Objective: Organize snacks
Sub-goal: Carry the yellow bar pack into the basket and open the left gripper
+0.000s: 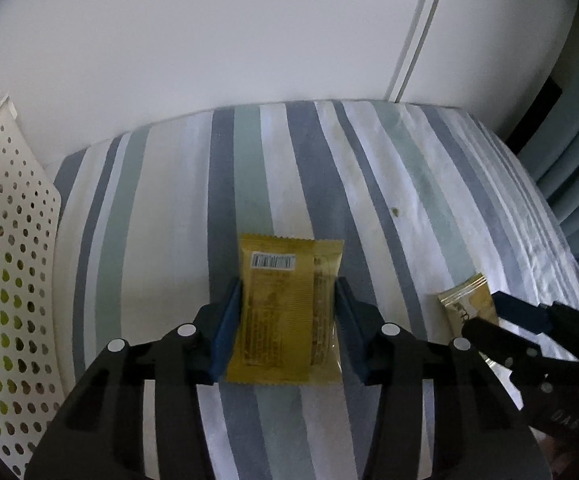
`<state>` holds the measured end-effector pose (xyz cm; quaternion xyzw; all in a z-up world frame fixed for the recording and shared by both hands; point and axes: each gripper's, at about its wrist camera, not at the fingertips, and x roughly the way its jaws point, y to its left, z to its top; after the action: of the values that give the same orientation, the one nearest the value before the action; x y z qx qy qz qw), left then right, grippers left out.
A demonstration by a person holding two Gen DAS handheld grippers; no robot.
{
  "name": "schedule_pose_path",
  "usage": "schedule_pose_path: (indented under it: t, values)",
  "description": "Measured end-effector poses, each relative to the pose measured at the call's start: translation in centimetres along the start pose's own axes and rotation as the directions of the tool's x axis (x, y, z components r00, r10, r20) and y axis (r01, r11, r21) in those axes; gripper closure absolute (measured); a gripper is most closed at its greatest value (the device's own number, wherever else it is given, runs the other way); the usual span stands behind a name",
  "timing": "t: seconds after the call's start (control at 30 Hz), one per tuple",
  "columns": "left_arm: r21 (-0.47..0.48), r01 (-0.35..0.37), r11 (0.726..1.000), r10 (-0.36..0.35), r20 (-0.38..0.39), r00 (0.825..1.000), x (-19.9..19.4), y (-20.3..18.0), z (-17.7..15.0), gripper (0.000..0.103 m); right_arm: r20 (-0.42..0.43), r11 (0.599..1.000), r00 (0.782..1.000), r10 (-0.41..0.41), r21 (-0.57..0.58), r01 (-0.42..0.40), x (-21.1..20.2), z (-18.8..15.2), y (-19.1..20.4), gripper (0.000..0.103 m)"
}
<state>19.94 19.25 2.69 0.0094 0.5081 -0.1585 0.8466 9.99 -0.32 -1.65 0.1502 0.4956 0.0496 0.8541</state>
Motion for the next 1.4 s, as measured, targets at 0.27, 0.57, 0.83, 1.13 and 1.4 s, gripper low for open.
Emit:
schedule_pose_path:
  t: [0.27,0.57,0.83,1.13,1.4]
  values:
    - [0.01,-0.048,0.999,0.048,0.006,0.999,0.7,-1.6,-0.3,0.058,0.001,1.0,1.0,0.002,0.003,-0.002,0.0,-0.1,0.0,0.053]
    - [-0.032,0.007,0.999,-0.003,0.118,0.993,-5.1,-0.2,-1.5,0.058,0.0,1.0,1.0,0.003,-0.002,-0.003,0.0,0.0,0.0,0.053]
    - [-0.022,0.016,1.0,-0.011,0.189,0.982,-10.9,0.7,-3.5,0.058,-0.003,1.0,1.0,-0.008,-0.012,0.008,0.2,0.0,0.4,0.053]
    - [-0.054,0.022,0.998,-0.006,0.287,0.958,-16.7,2.2,-4.3,0.058,-0.006,1.0,1.0,-0.028,-0.014,0.028,0.3,0.2,0.6,0.053]
    - [-0.13,0.011,0.991,0.04,0.376,0.926,-21.0,5.1,-5.8,0.058,-0.009,0.999,1.0,-0.03,-0.021,0.03,0.3,0.3,0.3,0.053]
